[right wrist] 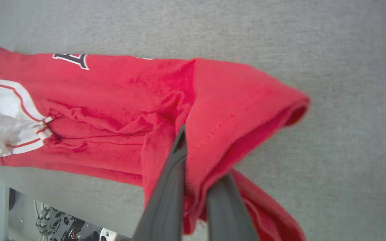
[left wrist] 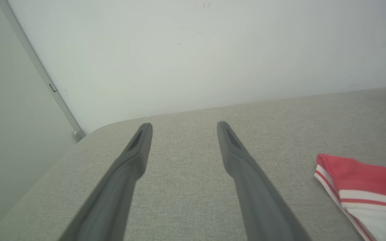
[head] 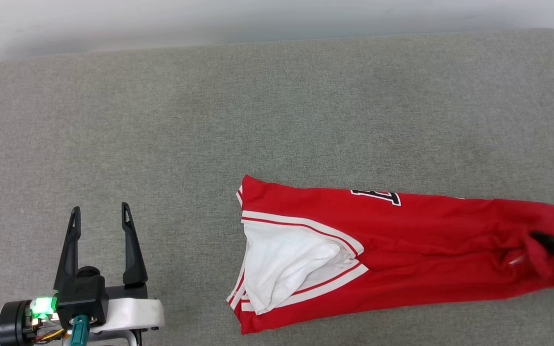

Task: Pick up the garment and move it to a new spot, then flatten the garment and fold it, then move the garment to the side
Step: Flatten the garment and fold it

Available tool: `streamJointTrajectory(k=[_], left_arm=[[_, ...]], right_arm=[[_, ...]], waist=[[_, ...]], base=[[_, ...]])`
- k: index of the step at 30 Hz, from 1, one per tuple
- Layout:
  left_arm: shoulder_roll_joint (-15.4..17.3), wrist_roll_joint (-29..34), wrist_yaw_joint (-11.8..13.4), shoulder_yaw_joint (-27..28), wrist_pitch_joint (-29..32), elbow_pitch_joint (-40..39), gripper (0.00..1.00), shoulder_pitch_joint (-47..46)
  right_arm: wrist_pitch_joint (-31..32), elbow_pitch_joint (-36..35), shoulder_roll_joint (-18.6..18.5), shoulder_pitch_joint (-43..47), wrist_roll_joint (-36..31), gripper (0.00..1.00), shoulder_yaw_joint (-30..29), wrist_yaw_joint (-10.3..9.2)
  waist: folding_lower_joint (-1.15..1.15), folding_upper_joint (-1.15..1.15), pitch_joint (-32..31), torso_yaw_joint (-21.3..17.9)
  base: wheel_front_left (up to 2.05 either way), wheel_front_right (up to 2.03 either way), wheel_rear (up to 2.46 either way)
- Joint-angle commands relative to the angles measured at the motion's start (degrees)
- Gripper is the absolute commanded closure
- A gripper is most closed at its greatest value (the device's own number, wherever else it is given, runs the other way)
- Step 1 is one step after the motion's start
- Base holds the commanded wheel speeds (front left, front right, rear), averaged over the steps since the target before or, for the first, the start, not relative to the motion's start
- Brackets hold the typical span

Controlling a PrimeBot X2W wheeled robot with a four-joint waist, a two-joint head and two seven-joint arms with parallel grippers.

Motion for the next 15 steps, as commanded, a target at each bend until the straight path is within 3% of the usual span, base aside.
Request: streamJointTrajectory(k=[1, 8, 15], left_arm=[[-0.09, 0.16, 0.04, 0.11, -0.26, -0.03, 0.00, 0.32], [-0.56, -0.01, -0.19, 0.44, -0.26, 0.19, 0.00, -0.05], [-1.01, -0.14, -0.81, 0.42, -0.26, 0.22, 0.00, -1.22]], right_arm=[[0.24, -1.21, 0.71, -0.44, 0.16, 1.00, 0.14, -0.02], [5.90, -16.73, 5.89, -2.58, -0.28, 1.00, 4.05, -0.02], [10.97, -19.60, 13.84, -12.30, -5.93, 1.00, 12.75, -0.02]], waist=[[0.00, 0.00, 0.04, 0.00], [0.00, 0.00, 0.23, 0.40], [0.00, 0.00, 1.64, 1.32]], base=[[0.00, 0.00, 0.00], [0.00, 0.00, 0.00], [0.00, 0.00, 0.00]])
